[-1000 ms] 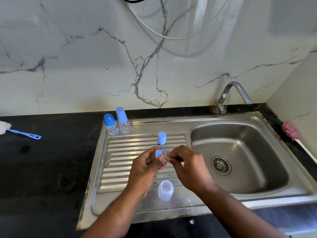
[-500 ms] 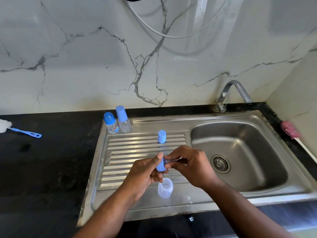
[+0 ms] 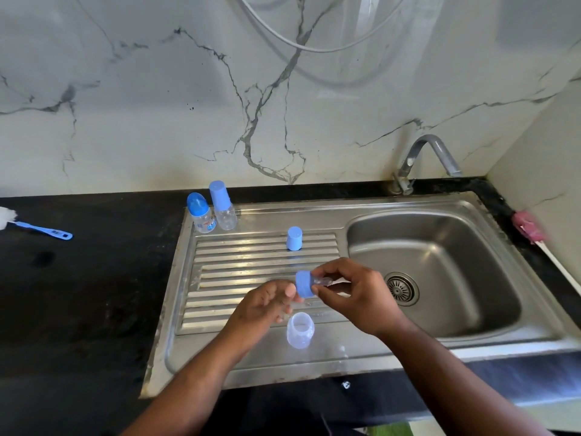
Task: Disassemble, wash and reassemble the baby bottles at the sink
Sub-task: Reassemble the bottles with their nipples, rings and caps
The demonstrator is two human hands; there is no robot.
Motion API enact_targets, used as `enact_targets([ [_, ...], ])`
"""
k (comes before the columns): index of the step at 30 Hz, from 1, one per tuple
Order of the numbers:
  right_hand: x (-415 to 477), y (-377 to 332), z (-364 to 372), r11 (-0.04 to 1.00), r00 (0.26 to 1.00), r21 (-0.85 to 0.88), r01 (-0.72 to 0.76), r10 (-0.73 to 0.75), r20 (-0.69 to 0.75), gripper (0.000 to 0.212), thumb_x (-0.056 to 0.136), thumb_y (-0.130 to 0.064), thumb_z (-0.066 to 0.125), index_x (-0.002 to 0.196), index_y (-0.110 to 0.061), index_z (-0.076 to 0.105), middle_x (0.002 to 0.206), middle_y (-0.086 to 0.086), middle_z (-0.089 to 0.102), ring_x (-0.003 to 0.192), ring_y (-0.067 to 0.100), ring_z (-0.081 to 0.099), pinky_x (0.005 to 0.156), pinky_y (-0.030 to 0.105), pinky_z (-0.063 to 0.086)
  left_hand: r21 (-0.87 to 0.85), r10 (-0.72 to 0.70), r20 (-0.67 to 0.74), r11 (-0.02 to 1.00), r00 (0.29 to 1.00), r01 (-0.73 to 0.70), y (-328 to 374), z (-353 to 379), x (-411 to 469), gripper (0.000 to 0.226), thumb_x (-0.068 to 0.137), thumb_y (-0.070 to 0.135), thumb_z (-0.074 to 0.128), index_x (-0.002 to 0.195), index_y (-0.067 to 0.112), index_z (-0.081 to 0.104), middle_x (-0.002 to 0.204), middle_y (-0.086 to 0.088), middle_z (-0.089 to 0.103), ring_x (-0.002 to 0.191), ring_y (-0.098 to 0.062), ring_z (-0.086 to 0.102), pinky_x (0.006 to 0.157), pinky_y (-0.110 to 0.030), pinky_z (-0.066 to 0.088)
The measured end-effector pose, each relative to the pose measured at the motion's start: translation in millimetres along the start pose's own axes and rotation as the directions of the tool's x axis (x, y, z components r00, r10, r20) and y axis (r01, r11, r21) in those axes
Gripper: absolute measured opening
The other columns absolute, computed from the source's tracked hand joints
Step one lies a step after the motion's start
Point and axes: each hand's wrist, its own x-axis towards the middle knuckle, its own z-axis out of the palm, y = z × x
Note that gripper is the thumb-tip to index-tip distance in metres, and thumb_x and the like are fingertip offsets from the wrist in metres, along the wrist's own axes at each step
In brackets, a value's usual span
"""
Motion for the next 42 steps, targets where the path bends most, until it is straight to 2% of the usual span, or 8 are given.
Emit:
enact_targets([
  [5,-10.3,11.6,-18.3,0.99,0.986,-0.01,-0.14,0.139,-0.089,0.023,0.084,-0.005,0.08,0.099,-0.021,0.076,0.09,-0.012,0.075,0.087,0.004,0.071,0.073,0.011,0.053,0.303,0.016,0.023,0.953,1.0,-0.022,-46.7,0.0,0.0,0.081,0.061,0.062,0.085,0.134,0.047,0.052,0.131,0.025,0.057,0.116,0.001,0.055,0.096,-0.02,0.049],
  [10,-18.0,22.0,-29.8,0.976,0.973,-0.036,-0.214,0.21,-0.099,0.022,0.084,-0.009,0.08,0.1,-0.025,0.077,0.091,-0.013,0.075,0.086,0.004,0.071,0.074,0.013,0.054,0.514,0.073,0.087,0.851,0.994,-0.107,-72.0,11.2,1.5,0.089,0.072,0.04,0.087,0.144,0.047,0.035,0.141,0.03,0.045,0.129,0.008,0.043,0.107,-0.019,0.039],
  [15,-21.6,25.9,-36.7,0.977,0.977,-0.067,-0.203,0.198,-0.078,0.022,0.086,-0.008,0.077,0.101,-0.025,0.076,0.095,-0.017,0.073,0.092,0.007,0.07,0.075,0.016,0.057,0.511,0.096,-0.025,0.857,0.995,-0.07,-72.9,18.3,6.3,0.056,0.079,0.039,0.078,0.127,0.045,0.048,0.127,0.028,0.059,0.12,0.01,0.051,0.103,-0.021,0.043],
  [21,-18.7,27.1,-39.7,0.982,0.984,-0.069,-0.175,0.173,-0.035,0.026,0.086,-0.005,0.075,0.102,-0.025,0.076,0.099,-0.014,0.074,0.094,0.01,0.07,0.077,0.022,0.06,0.409,0.165,-0.078,0.905,0.983,-0.119,-54.6,13.1,7.2,0.054,0.081,0.043,0.079,0.127,0.051,0.053,0.13,0.022,0.055,0.121,0.001,0.054,0.096,-0.021,0.047],
  [31,-8.2,20.7,-24.4,0.992,0.99,-0.082,-0.095,0.102,0.093,0.023,0.088,-0.007,0.077,0.106,-0.021,0.078,0.1,-0.014,0.074,0.096,0.008,0.071,0.081,0.023,0.06,0.338,0.306,-0.044,0.9,0.951,-0.274,-28.1,6.3,-2.0,0.057,0.077,0.037,0.082,0.129,0.046,0.061,0.125,0.009,0.05,0.122,-0.015,0.056,0.106,-0.033,0.047],
  [37,-4.3,13.3,-9.5,0.978,0.982,-0.15,-0.147,0.163,0.098,0.009,0.093,-0.021,0.075,0.101,-0.022,0.078,0.081,-0.009,0.075,0.072,0.007,0.072,0.069,0.016,0.054,0.327,0.329,-0.058,0.898,0.943,-0.293,-26.6,-0.2,-5.7,0.058,0.076,0.032,0.084,0.129,0.042,0.062,0.124,0.004,0.049,0.12,-0.02,0.058,0.105,-0.042,0.05],
  [40,-2.9,10.6,0.0,0.974,0.976,-0.133,-0.184,0.197,0.095,0.01,0.098,-0.027,0.067,0.099,-0.021,0.074,0.072,0.002,0.072,0.06,0.02,0.069,0.061,0.03,0.058,0.342,0.355,-0.051,0.885,0.934,-0.317,-22.4,-4.1,-7.4,0.059,0.077,0.026,0.085,0.129,0.044,0.062,0.124,0.003,0.048,0.117,-0.018,0.057,0.098,-0.04,0.053],
  [42,-2.8,8.1,6.4,0.973,0.967,-0.065,-0.22,0.226,0.114,0.017,0.1,-0.029,0.064,0.115,-0.024,0.069,0.072,0.008,0.071,0.06,0.025,0.068,0.058,0.034,0.059,0.34,0.362,-0.053,0.883,0.931,-0.324,-20.7,-8.3,-7.9,0.061,0.077,0.023,0.086,0.128,0.046,0.062,0.123,0.005,0.048,0.116,-0.016,0.056,0.095,-0.039,0.054],
])
